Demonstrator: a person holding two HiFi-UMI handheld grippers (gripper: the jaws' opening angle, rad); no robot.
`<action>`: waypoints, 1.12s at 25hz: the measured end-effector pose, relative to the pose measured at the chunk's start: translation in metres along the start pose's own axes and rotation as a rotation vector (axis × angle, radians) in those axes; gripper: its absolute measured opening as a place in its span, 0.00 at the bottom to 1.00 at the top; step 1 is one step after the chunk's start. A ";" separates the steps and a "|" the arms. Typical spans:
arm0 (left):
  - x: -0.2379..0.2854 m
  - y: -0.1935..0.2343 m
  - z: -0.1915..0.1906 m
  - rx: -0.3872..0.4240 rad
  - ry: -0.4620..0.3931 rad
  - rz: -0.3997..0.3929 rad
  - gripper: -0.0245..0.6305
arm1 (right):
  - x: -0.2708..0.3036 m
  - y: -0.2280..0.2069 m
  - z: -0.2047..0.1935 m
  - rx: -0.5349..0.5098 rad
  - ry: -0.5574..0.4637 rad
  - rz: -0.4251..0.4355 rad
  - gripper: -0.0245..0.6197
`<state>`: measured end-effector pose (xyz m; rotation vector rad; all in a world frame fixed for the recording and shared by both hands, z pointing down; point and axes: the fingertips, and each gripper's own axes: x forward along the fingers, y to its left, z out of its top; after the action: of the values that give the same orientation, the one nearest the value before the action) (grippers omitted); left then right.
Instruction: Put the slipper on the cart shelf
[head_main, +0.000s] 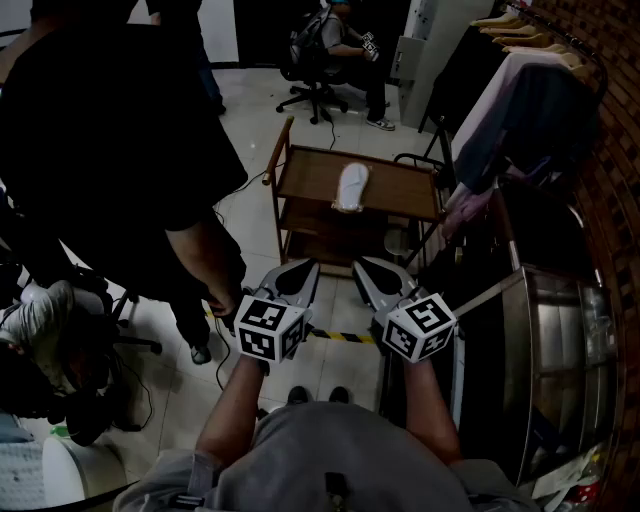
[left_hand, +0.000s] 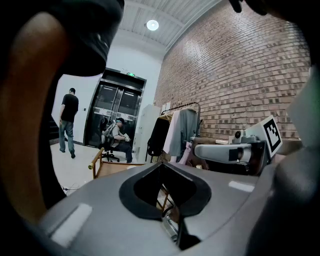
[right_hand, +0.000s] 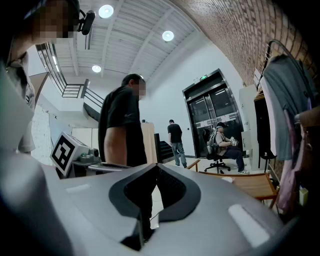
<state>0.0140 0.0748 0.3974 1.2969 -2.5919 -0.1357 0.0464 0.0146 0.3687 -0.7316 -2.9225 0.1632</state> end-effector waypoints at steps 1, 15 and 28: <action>-0.001 0.003 0.000 -0.003 -0.002 0.002 0.05 | 0.003 0.002 -0.001 -0.001 0.001 0.001 0.04; -0.010 0.056 -0.008 0.028 0.023 -0.025 0.05 | 0.041 0.012 -0.010 0.009 0.017 -0.050 0.04; 0.082 0.085 -0.016 0.018 0.072 -0.050 0.05 | 0.080 -0.078 -0.018 0.048 0.036 -0.103 0.04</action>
<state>-0.0958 0.0611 0.4428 1.3478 -2.5072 -0.0739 -0.0568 -0.0151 0.4048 -0.5695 -2.9030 0.2073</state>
